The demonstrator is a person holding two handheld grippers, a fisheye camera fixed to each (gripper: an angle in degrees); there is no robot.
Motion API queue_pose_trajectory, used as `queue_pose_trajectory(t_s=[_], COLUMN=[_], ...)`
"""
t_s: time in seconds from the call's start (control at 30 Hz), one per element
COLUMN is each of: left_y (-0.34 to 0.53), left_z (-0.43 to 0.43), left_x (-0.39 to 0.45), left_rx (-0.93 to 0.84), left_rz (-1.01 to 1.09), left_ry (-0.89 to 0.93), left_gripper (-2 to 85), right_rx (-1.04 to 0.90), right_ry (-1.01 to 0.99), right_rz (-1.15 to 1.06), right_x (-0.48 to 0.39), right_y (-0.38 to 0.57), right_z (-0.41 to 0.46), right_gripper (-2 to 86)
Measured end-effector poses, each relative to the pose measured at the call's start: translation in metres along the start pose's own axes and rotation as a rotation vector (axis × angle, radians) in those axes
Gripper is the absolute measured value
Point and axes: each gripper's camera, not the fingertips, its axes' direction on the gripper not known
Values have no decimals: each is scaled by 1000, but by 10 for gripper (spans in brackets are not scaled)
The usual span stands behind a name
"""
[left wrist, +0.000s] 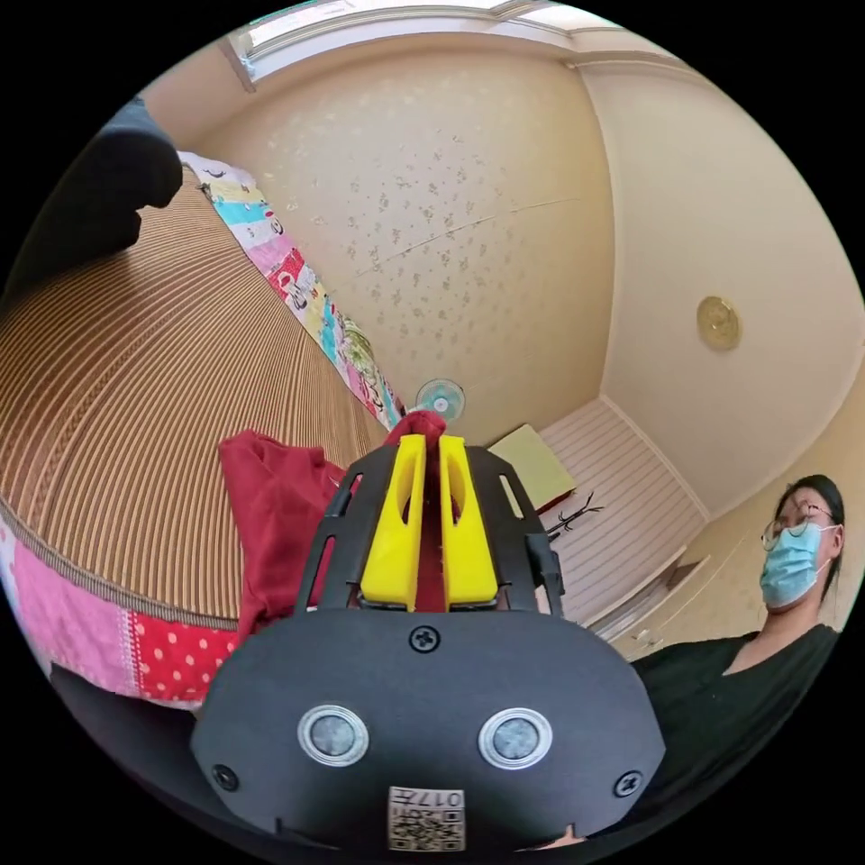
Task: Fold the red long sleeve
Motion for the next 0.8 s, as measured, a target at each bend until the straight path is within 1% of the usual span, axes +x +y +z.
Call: queue_pose_trajectory(t_s=[0.03,0.1,0.13,0.17,0.2,0.23,0.27,0.33,0.4,0.47,0.53,0.57,0.63,0.67,0.7,0.8], left_y=[-20,-43,-58,-63,-68,-67,-65,-53,-31,1,42,52,87,95,111,146], left_z=[26,59,81,91,101,101,99,87,79,68,57,56,54,53,48,40], left_x=[-15,-44,-62,-69,-81,-86,-86,-77,-71,-70,-74,-76,-83,-85,-89,-105], left_rx=[11,41,26,10,5,20,26,-6,-77,-136,-203,-220,-272,-272,-248,-165], left_rz=[-59,-178,-199,-204,-213,-213,-205,-82,-15,2,-28,-41,-87,-100,-142,-249], left_ry=[-30,-78,-127,-171,-281,-363,-382,-361,-368,-412,-473,-484,-507,-506,-483,-401], left_gripper=[35,41,47,49,52,60,65,87,95,104,119,123,130,132,134,134], right_rx=[6,19,13,4,-12,-32,-59,-23,5,20,19,-1,-132,-195,-143,-149], right_ry=[17,100,135,206,263,289,318,280,215,223,265,330,464,475,449,502], right_rz=[-4,-78,-92,-103,-119,-111,-74,-102,-236,-308,-386,-411,-401,-405,-396,-325], right_x=[-5,-29,-32,-35,-33,-31,-29,-37,-59,-70,-73,-66,-40,-27,-27,-44], right_y=[-10,-51,-60,-72,-76,-75,-71,-49,-2,36,67,81,88,89,88,70], right_z=[13,73,90,125,158,172,188,186,174,167,171,184,221,237,226,214], right_gripper=[36,42,45,50,56,65,81,87,87,82,70,58,47,42,38,36])
